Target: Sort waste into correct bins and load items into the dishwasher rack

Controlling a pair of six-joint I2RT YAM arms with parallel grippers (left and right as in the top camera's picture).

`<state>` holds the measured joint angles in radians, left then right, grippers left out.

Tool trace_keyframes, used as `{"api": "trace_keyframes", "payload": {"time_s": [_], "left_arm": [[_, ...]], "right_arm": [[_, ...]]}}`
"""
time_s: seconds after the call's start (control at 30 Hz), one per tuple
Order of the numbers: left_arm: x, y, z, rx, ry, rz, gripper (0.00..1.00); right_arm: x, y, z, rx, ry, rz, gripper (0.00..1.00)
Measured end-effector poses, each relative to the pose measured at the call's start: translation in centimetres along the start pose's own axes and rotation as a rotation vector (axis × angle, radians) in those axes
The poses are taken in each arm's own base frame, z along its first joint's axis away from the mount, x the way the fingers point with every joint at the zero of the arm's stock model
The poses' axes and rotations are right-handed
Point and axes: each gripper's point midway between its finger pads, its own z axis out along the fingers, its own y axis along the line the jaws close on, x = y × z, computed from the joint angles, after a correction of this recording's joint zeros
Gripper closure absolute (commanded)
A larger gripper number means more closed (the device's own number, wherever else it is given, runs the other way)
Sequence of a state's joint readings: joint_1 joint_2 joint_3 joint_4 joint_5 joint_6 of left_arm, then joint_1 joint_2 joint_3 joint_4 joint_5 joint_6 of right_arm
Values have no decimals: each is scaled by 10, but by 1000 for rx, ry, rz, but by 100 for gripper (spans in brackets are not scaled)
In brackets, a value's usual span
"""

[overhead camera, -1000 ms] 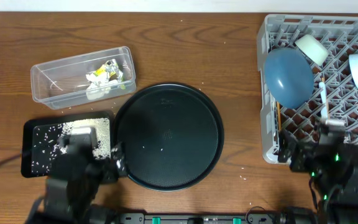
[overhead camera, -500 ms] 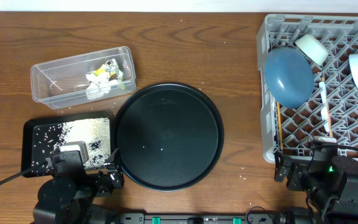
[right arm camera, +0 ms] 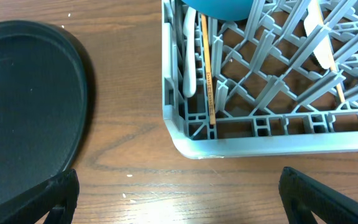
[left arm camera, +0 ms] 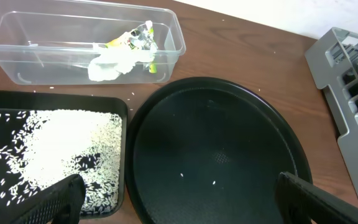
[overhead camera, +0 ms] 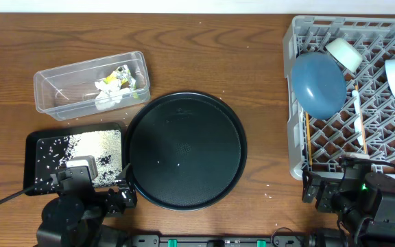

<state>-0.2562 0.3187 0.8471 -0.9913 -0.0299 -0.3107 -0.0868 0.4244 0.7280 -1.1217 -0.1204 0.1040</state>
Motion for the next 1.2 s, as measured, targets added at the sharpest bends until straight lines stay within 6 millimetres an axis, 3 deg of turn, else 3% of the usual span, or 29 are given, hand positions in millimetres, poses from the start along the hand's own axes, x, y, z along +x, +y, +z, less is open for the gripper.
{"api": "trace_keyframes", "payload": {"time_s": [0.2,0.4,0.73,1.03,1.2], "left_arm": [[0,0,0,0,0,0,2],[0,0,0,-1,1,0,2],[1,0,1,-1,2,0,2],[1,0,1,-1,4,1,2],[1,0,1,-1,3,0,2]], "right_arm": [[-4,2,-11,-8,-84,-11,1],[-25,5,-25,-28,-307,-50,1],[-47,6,1,-59,-568,-99,1],[-84,11,10,-88,-838,-148,1],[-87,10,20,-89,-941,-175,1]]}}
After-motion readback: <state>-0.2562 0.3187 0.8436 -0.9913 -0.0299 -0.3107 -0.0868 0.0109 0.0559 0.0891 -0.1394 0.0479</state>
